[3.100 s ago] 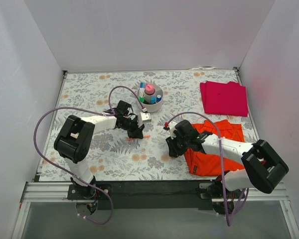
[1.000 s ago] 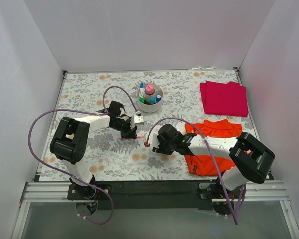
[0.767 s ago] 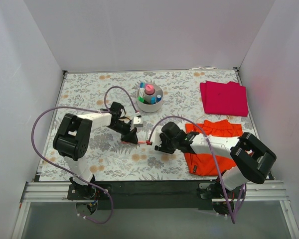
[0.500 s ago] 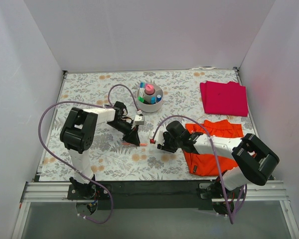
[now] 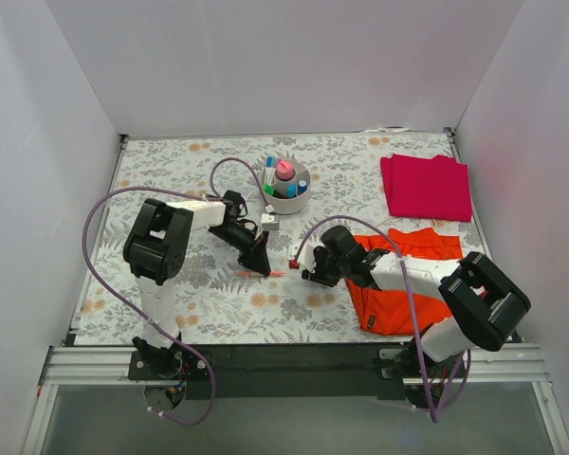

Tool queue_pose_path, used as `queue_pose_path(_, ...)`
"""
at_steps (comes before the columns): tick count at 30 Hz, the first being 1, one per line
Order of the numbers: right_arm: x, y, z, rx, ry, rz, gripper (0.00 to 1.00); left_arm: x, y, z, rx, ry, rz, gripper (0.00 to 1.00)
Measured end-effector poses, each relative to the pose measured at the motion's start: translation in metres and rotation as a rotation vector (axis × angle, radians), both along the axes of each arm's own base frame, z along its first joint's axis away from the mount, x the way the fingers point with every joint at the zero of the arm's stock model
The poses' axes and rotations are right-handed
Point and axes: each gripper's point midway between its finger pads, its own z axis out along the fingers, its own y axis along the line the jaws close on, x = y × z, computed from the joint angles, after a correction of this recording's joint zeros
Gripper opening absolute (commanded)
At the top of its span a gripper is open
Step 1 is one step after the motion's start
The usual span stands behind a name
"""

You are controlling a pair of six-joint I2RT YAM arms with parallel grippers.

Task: Sort the stationery into containers
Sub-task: Move the pen to the center of the board, then close the pen cap on the pen.

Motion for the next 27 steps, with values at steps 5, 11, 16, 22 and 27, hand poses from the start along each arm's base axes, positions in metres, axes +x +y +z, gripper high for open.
queue_pose_path(5, 0.004, 0.006, 0.0, 0.009, 0.025, 0.033, 0.39, 0.004, -0.002, 0.0, 0.01, -0.002, 0.022, 0.0)
queue_pose_path(11, 0.002, 0.009, -0.001, 0.01, 0.064, 0.072, 0.36, 0.009, -0.003, 0.0, 0.013, -0.01, 0.04, 0.0)
queue_pose_path(16, 0.004, 0.017, -0.001, 0.006, 0.099, 0.1, 0.34, 0.014, -0.005, 0.0, 0.022, -0.013, 0.055, 0.0)
queue_pose_path(22, 0.004, 0.025, -0.002, 0.001, 0.142, 0.127, 0.31, 0.018, -0.005, 0.0, 0.033, -0.029, 0.058, 0.0)
queue_pose_path(27, 0.003, 0.028, -0.003, -0.008, 0.179, 0.147, 0.3, 0.018, -0.005, 0.0, 0.034, -0.03, 0.057, 0.0)
